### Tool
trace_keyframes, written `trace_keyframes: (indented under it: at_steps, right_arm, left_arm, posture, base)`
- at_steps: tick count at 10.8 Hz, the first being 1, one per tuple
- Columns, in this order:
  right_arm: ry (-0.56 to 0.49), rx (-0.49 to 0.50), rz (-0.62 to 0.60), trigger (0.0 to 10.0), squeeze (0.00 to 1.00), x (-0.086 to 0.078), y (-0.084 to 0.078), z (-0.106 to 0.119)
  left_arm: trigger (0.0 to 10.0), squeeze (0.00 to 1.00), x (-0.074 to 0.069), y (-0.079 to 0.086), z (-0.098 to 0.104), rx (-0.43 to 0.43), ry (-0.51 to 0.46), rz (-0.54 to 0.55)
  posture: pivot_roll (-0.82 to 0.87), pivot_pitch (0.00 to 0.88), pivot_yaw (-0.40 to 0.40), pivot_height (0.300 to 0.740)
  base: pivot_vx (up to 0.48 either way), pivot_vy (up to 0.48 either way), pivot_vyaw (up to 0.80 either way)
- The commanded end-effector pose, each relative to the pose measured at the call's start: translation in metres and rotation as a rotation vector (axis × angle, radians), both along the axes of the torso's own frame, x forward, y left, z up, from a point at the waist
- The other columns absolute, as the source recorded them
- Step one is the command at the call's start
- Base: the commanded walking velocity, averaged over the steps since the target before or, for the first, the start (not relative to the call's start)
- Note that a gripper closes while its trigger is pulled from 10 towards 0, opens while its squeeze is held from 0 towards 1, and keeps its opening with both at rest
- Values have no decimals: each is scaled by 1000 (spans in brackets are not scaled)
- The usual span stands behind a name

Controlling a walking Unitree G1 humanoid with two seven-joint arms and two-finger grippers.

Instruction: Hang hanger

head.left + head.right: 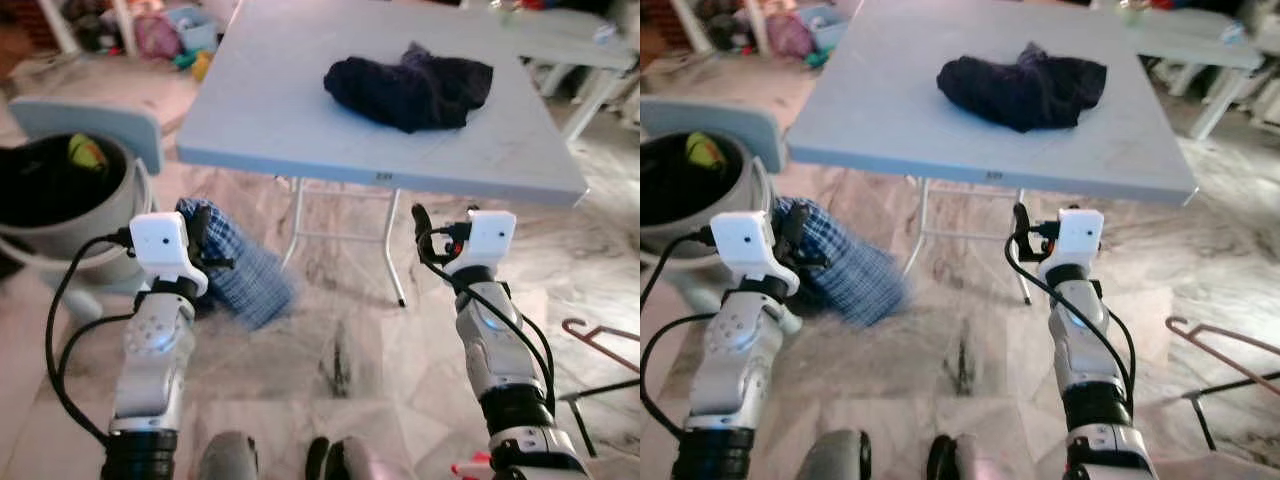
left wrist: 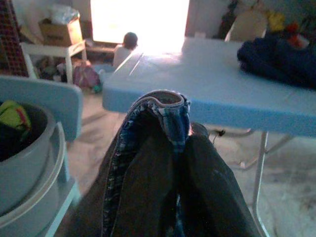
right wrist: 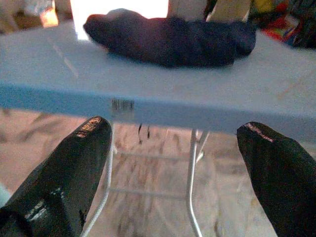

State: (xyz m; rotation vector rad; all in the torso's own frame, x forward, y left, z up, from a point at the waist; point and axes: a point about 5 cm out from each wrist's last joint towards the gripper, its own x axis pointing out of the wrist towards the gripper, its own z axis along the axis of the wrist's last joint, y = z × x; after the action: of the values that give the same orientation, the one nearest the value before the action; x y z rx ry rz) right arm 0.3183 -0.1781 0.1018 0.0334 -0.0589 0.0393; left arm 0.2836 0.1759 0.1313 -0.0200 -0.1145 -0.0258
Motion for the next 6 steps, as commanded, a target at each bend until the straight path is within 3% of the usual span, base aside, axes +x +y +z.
trace_keyframes:
  at_steps: [1, 3, 4, 6]
  right_arm:
    - [24, -19, 37, 10000, 0, -2, 3, -2]
    - [7, 0, 76, 10000, 0, -5, 5, 0]
    - [9, 42, 75, 10000, 0, -4, 6, 1]
    - [4, 8, 75, 10000, 0, -4, 4, 3]
  left_arm:
    - [10000, 0, 4, 3, 3, 7, -2, -20]
    - [10000, 0, 6, 6, 5, 11, -17, -48]
    - [10000, 0, 6, 6, 5, 17, -18, -52]
    - [10000, 0, 9, 7, 7, 9, -26, -63]
  posture:
    - [69, 147, -89, 740]
    - [68, 139, -91, 740]
    - [68, 138, -92, 740]
    - [66, 136, -94, 740]
  base:
    - [0, 0, 0]
    - [0, 444, 0]
    - [0, 472, -800]
    - [0, 469, -800]
